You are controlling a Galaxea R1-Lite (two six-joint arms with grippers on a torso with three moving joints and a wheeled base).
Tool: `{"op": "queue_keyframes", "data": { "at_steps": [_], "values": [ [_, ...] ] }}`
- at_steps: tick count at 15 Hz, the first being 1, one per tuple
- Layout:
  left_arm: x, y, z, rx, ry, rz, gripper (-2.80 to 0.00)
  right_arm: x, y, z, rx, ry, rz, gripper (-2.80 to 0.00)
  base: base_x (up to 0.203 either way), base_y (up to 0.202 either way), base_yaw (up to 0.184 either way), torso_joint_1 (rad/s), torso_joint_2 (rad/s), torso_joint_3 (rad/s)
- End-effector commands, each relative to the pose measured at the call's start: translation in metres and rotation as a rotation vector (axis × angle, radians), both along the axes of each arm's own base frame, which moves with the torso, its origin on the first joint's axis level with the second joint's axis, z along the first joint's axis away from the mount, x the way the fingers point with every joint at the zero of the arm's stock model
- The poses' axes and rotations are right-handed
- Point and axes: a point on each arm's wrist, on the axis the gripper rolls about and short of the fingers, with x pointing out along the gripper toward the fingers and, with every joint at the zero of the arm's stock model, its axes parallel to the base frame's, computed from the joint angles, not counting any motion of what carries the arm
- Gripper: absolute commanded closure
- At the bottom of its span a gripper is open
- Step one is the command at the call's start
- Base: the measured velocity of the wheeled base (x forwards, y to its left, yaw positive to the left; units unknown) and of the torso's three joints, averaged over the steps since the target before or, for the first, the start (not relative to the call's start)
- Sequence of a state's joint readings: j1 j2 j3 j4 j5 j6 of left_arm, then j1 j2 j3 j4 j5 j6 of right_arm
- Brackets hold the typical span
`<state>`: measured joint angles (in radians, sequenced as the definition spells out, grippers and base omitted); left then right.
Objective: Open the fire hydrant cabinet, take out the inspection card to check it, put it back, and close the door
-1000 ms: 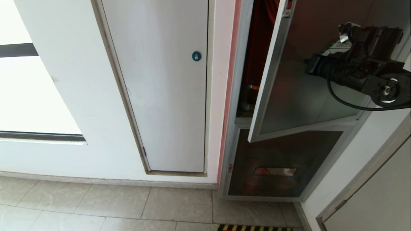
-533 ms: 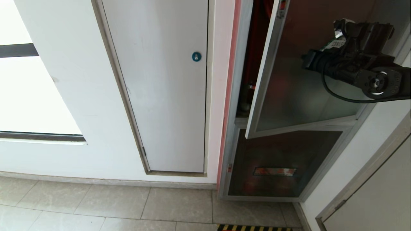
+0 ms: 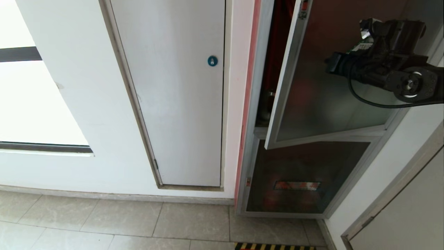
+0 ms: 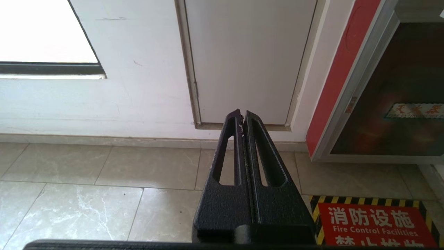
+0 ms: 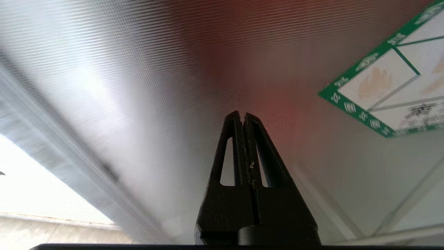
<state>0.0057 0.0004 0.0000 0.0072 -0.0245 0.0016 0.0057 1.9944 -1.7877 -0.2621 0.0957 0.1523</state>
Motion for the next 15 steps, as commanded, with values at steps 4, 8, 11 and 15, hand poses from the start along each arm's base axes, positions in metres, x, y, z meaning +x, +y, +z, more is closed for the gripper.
{"op": "queue_keyframes", "data": {
  "at_steps": [4, 8, 11, 15],
  "values": [
    [0.0, 0.0, 0.0, 0.0, 0.0, 0.0, 0.0, -0.077, 0.003, 0.031, 0.002, -0.033, 0.011, 0.0, 0.0, 0.0, 0.0, 0.0, 0.0, 0.0],
    [0.0, 0.0, 0.0, 0.0, 0.0, 0.0, 0.0, -0.144, 0.009, 0.042, 0.003, -0.056, 0.038, 0.0, 0.0, 0.0, 0.0, 0.0, 0.0, 0.0],
    [0.0, 0.0, 0.0, 0.0, 0.002, 0.0, 0.0, -0.197, 0.012, 0.043, 0.004, -0.087, 0.063, 0.0, 0.0, 0.0, 0.0, 0.0, 0.0, 0.0],
    [0.0, 0.0, 0.0, 0.0, 0.0, 0.0, 0.0, -0.255, 0.009, 0.027, 0.004, -0.098, 0.068, 0.0, 0.0, 0.0, 0.0, 0.0, 0.0, 0.0]
  ]
}}
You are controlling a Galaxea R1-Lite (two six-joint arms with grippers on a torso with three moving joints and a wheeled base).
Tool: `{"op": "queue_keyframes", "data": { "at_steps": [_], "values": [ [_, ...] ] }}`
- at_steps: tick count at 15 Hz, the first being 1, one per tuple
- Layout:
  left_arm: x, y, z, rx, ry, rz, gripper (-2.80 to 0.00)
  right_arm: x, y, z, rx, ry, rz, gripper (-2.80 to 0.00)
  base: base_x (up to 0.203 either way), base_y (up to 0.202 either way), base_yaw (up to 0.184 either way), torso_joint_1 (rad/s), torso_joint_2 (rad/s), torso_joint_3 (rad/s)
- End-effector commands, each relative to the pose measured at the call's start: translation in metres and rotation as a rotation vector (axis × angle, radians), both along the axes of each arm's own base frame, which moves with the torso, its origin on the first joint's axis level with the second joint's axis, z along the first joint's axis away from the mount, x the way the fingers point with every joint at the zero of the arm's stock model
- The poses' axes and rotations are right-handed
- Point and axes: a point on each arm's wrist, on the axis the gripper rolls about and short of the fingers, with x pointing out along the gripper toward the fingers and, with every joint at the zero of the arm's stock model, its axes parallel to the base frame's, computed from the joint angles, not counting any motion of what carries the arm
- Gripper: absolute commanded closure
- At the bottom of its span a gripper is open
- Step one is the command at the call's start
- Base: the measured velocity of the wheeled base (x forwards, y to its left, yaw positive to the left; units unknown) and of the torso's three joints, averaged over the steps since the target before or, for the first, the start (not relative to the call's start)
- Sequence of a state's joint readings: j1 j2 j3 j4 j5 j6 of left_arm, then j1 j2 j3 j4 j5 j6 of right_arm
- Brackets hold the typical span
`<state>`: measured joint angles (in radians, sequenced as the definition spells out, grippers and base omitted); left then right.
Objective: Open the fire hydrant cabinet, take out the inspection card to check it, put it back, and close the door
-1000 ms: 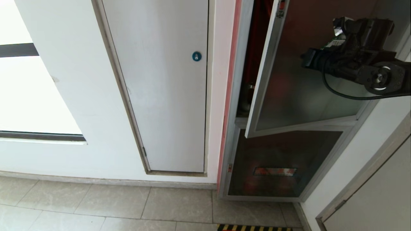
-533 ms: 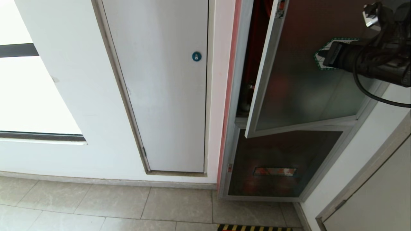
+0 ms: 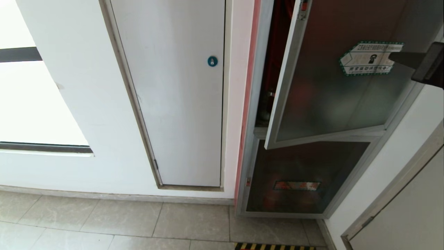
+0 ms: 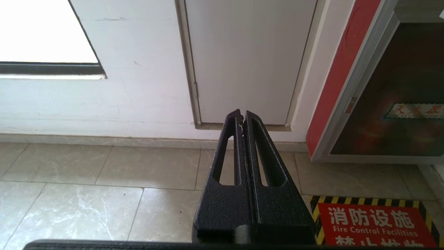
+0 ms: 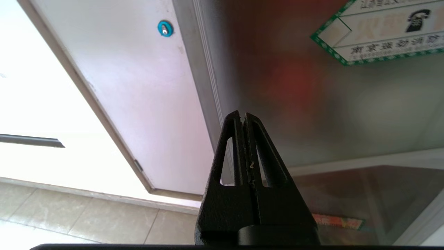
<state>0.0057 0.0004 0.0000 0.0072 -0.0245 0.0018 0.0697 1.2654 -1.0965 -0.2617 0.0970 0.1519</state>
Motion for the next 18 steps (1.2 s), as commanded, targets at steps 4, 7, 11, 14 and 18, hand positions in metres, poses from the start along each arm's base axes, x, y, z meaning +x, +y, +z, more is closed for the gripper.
{"op": "queue_keyframes", "data": {
  "at_steps": [4, 7, 11, 14, 18],
  "values": [
    [0.0, 0.0, 0.0, 0.0, 0.002, 0.0, 0.0, -0.089, -0.006, -0.023, 0.007, -0.069, -0.006, 0.0, 0.0, 0.0, 0.0, 0.0, 0.0, 0.0],
    [0.0, 0.0, 0.0, 0.0, 0.001, 0.0, 0.0, -0.122, -0.009, -0.044, 0.011, -0.072, -0.033, 0.0, 0.0, 0.0, 0.0, 0.0, 0.0, 0.0],
    [0.0, 0.0, 0.0, 0.0, 0.0, 0.0, 0.0, -0.171, -0.014, -0.068, 0.02, -0.096, -0.08, 0.0, 0.0, 0.0, 0.0, 0.0, 0.0, 0.0],
    [0.0, 0.0, 0.0, 0.0, 0.001, 0.0, 0.0, -0.212, -0.018, -0.084, 0.029, -0.128, -0.124, 0.0, 0.0, 0.0, 0.0, 0.0, 0.0, 0.0],
    [0.0, 0.0, 0.0, 0.0, 0.001, 0.0, 0.0, -0.243, -0.02, -0.114, 0.034, -0.123, -0.189, 0.0, 0.0, 0.0, 0.0, 0.0, 0.0, 0.0]
  ]
}}
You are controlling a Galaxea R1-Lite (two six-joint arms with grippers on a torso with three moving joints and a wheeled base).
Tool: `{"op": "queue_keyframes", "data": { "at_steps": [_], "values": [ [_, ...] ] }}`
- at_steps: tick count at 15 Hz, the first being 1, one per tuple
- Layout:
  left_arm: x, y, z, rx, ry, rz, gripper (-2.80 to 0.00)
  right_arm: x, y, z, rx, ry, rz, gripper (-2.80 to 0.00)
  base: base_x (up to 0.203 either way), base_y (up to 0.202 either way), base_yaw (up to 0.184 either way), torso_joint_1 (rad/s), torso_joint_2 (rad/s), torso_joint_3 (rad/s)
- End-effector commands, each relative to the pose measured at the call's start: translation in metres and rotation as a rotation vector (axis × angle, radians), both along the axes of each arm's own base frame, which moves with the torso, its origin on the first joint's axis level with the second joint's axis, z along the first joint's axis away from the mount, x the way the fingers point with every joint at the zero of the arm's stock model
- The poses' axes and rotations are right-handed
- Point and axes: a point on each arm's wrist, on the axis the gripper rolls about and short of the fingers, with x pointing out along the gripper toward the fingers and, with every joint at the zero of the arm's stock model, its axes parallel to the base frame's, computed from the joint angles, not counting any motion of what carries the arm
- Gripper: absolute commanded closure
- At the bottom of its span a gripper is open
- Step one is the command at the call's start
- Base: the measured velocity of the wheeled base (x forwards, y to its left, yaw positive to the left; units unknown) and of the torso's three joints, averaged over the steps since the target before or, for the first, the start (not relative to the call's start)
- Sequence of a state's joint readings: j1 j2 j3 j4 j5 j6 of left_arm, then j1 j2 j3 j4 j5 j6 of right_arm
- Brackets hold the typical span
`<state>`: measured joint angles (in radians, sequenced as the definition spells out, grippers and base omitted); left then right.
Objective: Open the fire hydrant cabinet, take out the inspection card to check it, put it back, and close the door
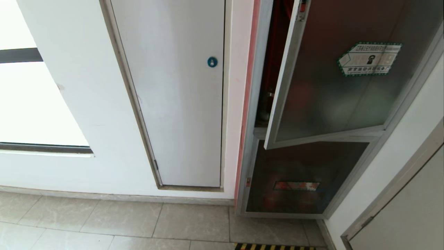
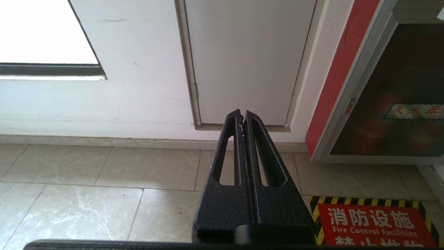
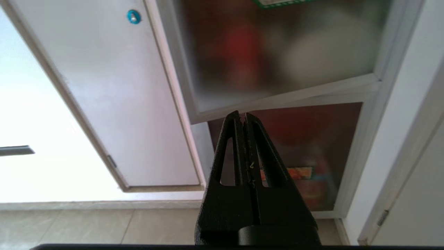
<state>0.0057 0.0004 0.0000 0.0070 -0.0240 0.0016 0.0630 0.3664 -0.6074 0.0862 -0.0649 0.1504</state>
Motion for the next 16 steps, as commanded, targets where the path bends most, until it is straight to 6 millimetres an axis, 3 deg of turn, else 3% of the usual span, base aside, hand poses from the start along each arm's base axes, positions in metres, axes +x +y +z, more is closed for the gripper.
{"op": "queue_keyframes", "data": {
  "at_steps": [1, 6, 11, 16],
  "values": [
    [0.0, 0.0, 0.0, 0.0, 0.001, 0.0, 0.0, -0.022, -0.001, -0.02, 0.006, -0.063, -0.053, 0.0, 0.0, 0.0, 0.0, 0.0, 0.0, 0.0],
    [0.0, 0.0, 0.0, 0.0, 0.0, 0.0, 0.0, -0.023, 0.001, -0.087, -0.1, -0.016, -0.079, 0.0, 0.0, 0.0, 0.0, 0.0, 0.0, 0.0],
    [0.0, 0.0, 0.0, 0.0, 0.002, 0.0, 0.0, 0.003, 0.002, -0.149, -0.095, 0.037, -0.047, 0.0, 0.0, 0.0, 0.0, 0.0, 0.0, 0.0],
    [0.0, 0.0, 0.0, 0.0, -0.001, 0.0, 0.0, 0.004, 0.002, -0.162, -0.092, 0.155, -0.057, 0.0, 0.0, 0.0, 0.0, 0.0, 0.0, 0.0]
  ]
}}
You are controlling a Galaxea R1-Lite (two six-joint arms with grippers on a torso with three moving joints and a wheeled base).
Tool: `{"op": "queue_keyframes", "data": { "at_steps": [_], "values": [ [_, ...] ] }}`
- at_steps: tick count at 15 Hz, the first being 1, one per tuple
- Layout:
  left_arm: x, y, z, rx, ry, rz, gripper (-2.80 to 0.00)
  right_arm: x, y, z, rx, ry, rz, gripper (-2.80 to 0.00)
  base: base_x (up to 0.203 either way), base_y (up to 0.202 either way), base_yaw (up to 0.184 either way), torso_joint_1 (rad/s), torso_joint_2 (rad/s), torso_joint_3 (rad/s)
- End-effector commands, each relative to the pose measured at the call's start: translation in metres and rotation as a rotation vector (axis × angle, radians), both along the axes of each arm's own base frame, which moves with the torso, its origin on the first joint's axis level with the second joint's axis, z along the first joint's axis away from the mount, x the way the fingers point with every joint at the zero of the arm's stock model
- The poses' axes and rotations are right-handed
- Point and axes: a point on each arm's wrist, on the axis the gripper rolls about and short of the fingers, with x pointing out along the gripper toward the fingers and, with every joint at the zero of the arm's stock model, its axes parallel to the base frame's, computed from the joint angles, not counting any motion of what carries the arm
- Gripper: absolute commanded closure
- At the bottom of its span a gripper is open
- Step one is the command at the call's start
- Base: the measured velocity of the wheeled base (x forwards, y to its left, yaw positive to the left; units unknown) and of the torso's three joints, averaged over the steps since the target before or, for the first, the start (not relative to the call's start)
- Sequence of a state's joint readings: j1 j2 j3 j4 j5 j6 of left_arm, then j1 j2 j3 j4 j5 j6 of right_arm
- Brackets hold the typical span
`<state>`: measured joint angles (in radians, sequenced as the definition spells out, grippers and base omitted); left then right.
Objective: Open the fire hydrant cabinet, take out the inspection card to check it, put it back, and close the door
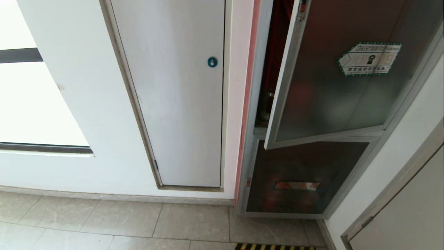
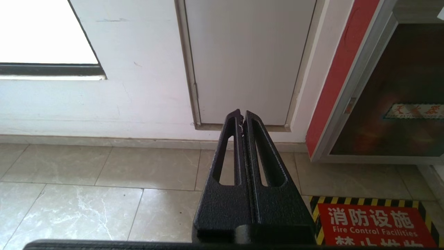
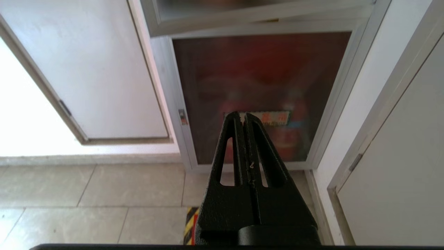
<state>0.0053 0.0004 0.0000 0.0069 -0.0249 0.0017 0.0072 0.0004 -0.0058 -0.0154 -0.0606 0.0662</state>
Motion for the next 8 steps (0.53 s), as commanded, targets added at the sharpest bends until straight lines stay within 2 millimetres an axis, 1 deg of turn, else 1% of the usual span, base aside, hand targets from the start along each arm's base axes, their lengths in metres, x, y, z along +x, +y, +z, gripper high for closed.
{"op": "queue_keyframes", "data": {
  "at_steps": [1, 8],
  "values": [
    [0.0, 0.0, 0.0, 0.0, 0.001, 0.001, 0.0, 0.0005, 0.0, -0.0025, -0.006, 0.016, 0.003, 0.0, 0.0, 0.0, 0.0, 0.0, 0.0, 0.0],
    [0.0001, 0.0, -0.0001, 0.0, 0.002, 0.001, 0.0, 0.0006, 0.0005, -0.0025, -0.027, 0.017, 0.021, 0.0, 0.0, 0.0, 0.0, 0.0, 0.0, 0.0]
  ]
}}
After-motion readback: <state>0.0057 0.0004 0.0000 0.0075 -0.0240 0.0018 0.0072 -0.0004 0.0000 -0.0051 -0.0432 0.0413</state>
